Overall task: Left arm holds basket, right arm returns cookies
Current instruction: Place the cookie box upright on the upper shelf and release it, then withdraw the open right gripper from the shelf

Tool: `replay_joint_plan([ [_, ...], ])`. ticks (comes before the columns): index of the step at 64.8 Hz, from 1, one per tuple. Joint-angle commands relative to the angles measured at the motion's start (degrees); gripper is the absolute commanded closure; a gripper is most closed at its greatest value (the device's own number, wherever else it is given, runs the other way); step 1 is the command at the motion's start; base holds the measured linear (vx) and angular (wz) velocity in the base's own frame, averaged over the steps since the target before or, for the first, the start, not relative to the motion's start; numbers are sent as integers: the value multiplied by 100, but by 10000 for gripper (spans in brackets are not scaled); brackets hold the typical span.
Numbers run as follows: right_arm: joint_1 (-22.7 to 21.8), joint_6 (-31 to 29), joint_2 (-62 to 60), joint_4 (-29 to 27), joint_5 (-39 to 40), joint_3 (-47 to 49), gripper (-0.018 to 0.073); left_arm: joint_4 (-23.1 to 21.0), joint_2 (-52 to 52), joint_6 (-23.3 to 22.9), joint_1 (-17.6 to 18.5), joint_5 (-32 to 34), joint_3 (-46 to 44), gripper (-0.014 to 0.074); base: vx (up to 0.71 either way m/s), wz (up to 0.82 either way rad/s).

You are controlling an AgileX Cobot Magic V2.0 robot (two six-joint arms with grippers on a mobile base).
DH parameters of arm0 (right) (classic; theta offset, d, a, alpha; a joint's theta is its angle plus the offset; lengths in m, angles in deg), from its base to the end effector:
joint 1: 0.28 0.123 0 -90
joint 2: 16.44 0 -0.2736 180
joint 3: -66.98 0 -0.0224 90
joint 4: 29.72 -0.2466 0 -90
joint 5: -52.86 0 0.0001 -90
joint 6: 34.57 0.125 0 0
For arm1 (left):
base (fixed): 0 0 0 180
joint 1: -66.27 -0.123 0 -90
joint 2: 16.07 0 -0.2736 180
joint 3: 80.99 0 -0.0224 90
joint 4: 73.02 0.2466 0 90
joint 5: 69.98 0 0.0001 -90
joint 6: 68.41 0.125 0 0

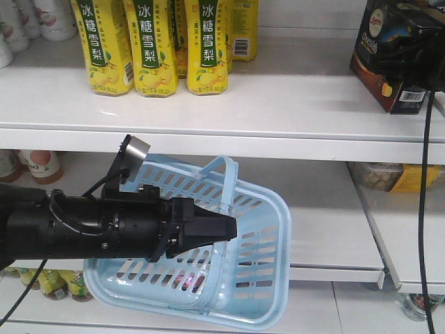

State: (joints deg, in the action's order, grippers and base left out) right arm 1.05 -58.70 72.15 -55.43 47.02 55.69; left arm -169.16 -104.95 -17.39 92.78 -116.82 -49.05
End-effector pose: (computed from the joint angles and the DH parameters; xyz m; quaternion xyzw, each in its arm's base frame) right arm 0.3603 0.0139 0.3436 -0.0125 0.7939 0.0323 0.6070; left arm 0.2246 -0.2134 0.2541 0.0669 0.7983 -0.5654 0.1963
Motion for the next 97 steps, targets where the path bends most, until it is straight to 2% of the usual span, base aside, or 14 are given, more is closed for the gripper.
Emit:
replay_joint_plan([
  [1,-4,-95,-190,1,256,186,20,-428,228,64,32,-277,-205,602,0,0],
  [23,-7,-151,-577,45,-258,186,-4,-428,228,64,32,-277,-205,602,0,0],
  [32,-22,-285,-769,296,-577,186,-4,-428,228,64,32,-277,-205,602,0,0],
  [49,-22,-280,-1123,383,-1154,186,-1,-428,228,64,32,-277,-205,602,0,0],
  [57,-22,-232,-1316,712,-1385,186,11,-428,228,64,32,-277,-205,602,0,0],
  [68,-22,220,-1667,1371,-1693,186,26,-428,228,64,32,-277,-205,602,0,0],
  [87,-22,1747,-2123,2695,-2392,159,27,-428,228,64,32,-277,-205,602,0,0],
  [97,-22,2369,-2541,3346,-2479,-242,42,-428,228,64,32,-277,-205,602,0,0],
])
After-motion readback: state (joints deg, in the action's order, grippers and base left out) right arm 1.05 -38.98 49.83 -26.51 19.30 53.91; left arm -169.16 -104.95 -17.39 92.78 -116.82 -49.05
